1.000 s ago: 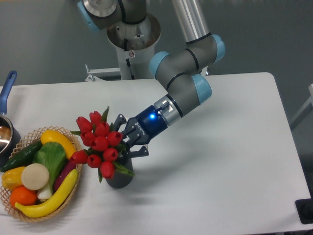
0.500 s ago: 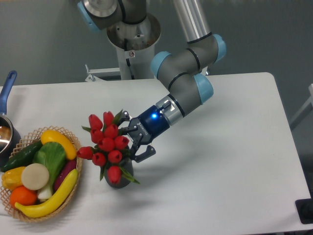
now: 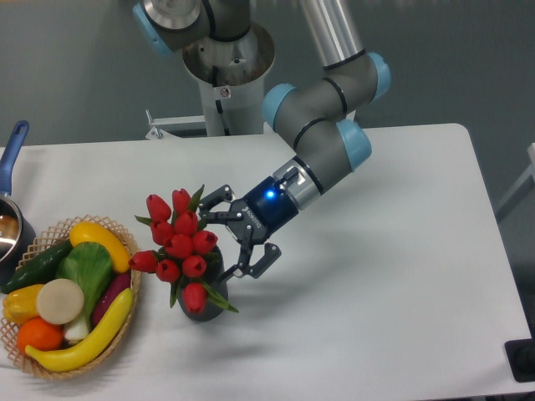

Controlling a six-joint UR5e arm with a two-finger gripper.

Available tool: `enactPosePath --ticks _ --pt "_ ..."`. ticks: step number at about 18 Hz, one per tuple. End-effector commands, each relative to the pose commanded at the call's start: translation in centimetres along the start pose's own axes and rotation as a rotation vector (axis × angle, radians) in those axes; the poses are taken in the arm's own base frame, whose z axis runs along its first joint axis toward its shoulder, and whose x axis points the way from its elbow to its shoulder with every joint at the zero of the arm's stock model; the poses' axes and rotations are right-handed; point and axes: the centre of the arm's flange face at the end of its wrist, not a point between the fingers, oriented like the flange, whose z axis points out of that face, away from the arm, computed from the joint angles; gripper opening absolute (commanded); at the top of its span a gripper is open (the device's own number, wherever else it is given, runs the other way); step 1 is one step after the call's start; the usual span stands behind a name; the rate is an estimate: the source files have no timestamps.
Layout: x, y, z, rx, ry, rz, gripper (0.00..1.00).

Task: Insert the flowers into the vase

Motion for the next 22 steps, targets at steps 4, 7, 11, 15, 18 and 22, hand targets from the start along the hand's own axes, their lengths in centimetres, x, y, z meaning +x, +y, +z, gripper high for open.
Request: enactPosePath --ticks 4,7,11,15,18,22 --pt "-1.3 -1.8 -5.7 -0.094 -0.119 0.046 1.0" --pt "-2.7 -4.6 -9.5 -0.255 -0.215 0.112 1.0" --pt "-3.7 -6.5 -14.5 -0.407 -0.345 0.097 1.0" --pt "-3.0 -9.3 -18.5 -0.586 -0.46 0.101 1.0" --pt "-2.0 -10.1 -20.4 -0.732 -0.503 0.089 1.0" --pt "-0.9 -10.7 -21.8 -0.836 -0.476 0.131 1.0"
